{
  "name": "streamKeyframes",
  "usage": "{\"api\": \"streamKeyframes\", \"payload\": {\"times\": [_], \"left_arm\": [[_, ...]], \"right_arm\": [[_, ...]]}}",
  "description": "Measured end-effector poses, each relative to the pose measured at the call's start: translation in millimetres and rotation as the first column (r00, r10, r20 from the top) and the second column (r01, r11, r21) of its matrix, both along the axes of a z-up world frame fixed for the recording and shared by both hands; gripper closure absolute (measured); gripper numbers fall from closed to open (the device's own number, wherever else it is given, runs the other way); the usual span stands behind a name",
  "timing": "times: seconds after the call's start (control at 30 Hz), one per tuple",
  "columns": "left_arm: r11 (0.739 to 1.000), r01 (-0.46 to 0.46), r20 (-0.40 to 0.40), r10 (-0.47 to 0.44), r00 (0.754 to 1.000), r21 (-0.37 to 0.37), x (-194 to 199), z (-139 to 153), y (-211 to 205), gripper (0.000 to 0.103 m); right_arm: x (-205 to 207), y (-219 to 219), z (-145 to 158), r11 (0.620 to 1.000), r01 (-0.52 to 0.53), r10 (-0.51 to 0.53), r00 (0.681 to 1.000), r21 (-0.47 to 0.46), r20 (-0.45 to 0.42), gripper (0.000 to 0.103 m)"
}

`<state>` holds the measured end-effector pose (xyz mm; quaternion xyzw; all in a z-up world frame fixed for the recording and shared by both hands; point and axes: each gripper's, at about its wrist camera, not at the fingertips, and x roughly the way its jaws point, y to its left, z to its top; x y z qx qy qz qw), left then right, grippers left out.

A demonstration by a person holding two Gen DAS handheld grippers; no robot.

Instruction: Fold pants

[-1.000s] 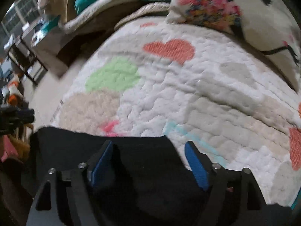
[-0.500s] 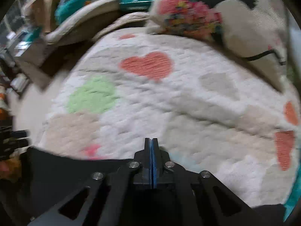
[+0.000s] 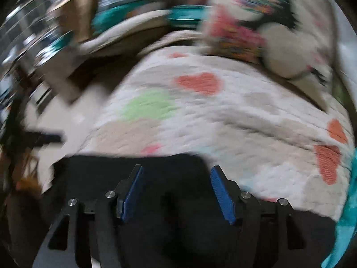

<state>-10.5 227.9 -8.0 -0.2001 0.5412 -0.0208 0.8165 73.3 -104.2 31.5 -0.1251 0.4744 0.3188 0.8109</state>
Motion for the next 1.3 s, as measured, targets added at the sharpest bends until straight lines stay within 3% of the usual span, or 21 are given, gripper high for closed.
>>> {"api": "streamKeyframes", "payload": {"times": [0.17, 0.37, 0.43, 0.53, 0.63, 0.67, 0.7, 0.77, 0.8, 0.87, 0.9, 0.93, 1.0, 1.1, 1.17, 1.23, 1.3], "left_arm": [[0.994, -0.108, 0.082, 0.106, 0.991, 0.031, -39.4, 59.0, 7.3, 0.055], [0.98, -0.196, 0.163, 0.201, 0.966, -0.046, -95.1, 121.9, -24.6, 0.045], [0.973, -0.222, 0.166, 0.231, 0.959, -0.069, -107.5, 130.1, -38.9, 0.043], [0.97, -0.237, 0.191, 0.243, 0.951, -0.057, -118.0, 132.9, -68.7, 0.043], [0.965, -0.262, 0.215, 0.259, 0.942, -0.013, -124.6, 123.7, -91.6, 0.043], [0.963, -0.267, 0.212, 0.267, 0.94, -0.028, -125.0, 114.0, -98.2, 0.043], [0.962, -0.266, 0.205, 0.272, 0.94, -0.055, -124.0, 104.3, -101.2, 0.043], [0.962, -0.258, 0.175, 0.269, 0.947, -0.085, -120.1, 83.9, -103.2, 0.043], [0.962, -0.258, 0.168, 0.269, 0.948, -0.087, -119.7, 76.4, -102.8, 0.043], [0.956, -0.279, 0.172, 0.291, 0.941, -0.093, -122.2, 60.9, -94.0, 0.043], [0.952, -0.29, 0.175, 0.304, 0.937, -0.1, -124.8, 55.8, -89.9, 0.043], [0.943, -0.31, 0.177, 0.328, 0.928, -0.119, -130.1, 48.4, -82.1, 0.043], [0.912, -0.359, 0.163, 0.393, 0.905, -0.2, -145.1, 29.0, -63.5, 0.043], [0.882, -0.39, 0.129, 0.433, 0.892, -0.264, -159.4, 3.5, -51.1, 0.043], [0.878, -0.386, 0.124, 0.432, 0.893, -0.283, -160.6, -7.9, -50.1, 0.043], [0.874, -0.381, 0.119, 0.431, 0.894, -0.302, -159.1, -16.2, -51.4, 0.043], [0.865, -0.374, 0.111, 0.43, 0.896, -0.333, -155.5, -25.7, -52.5, 0.043]], "right_arm": [[-62.4, 28.6, -1.2, 0.995, -0.087, 0.088, 0.996, 0.042, -0.029, 0.036], [-105.1, 17.2, -12.1, 0.998, -0.064, 0.065, 0.998, 0.009, -0.009, 0.036], [-107.1, -3.1, -15.2, 1.0, -0.012, 0.013, 1.0, -0.002, 0.025, 0.036], [-82.4, -60.0, -31.4, 0.978, 0.21, -0.21, 0.978, -0.006, 0.016, 0.036], [-53.2, -121.4, -49.4, 0.913, 0.401, -0.402, 0.916, -0.078, 0.014, 0.036], [-41.3, -148.0, -59.1, 0.872, 0.474, -0.478, 0.878, -0.118, -0.004, 0.037], [-36.0, -164.9, -61.2, 0.85, 0.517, -0.522, 0.853, -0.103, -0.02, 0.038], [-29.0, -202.0, -56.8, 0.789, 0.612, -0.601, 0.788, 0.059, -0.133, 0.045], [-28.7, -217.6, -52.9, 0.726, 0.675, -0.652, 0.736, 0.127, -0.185, 0.045], [-34.6, -237.8, -42.4, 0.616, 0.767, -0.747, 0.641, 0.179, -0.174, 0.043], [-37.1, -239.0, -39.0, 0.603, 0.775, -0.755, 0.631, 0.19, -0.177, 0.043], [-39.0, -236.5, -36.7, 0.605, 0.773, -0.754, 0.633, 0.189, -0.175, 0.043], [-46.0, -213.5, -29.0, 0.661, 0.729, -0.719, 0.683, 0.18, -0.126, 0.04], [-49.3, -158.0, -19.1, 0.806, 0.56, -0.551, 0.828, 0.193, -0.101, 0.04], [-55.9, -99.2, -8.1, 0.907, 0.372, -0.366, 0.928, 0.198, -0.07, 0.04], [-64.3, -49.2, -4.0, 0.963, 0.207, -0.201, 0.978, 0.173, -0.05, 0.04], [-74.7, 1.4, -2.6, 0.99, 0.029, -0.022, 0.998, 0.136, -0.051, 0.04]]}}
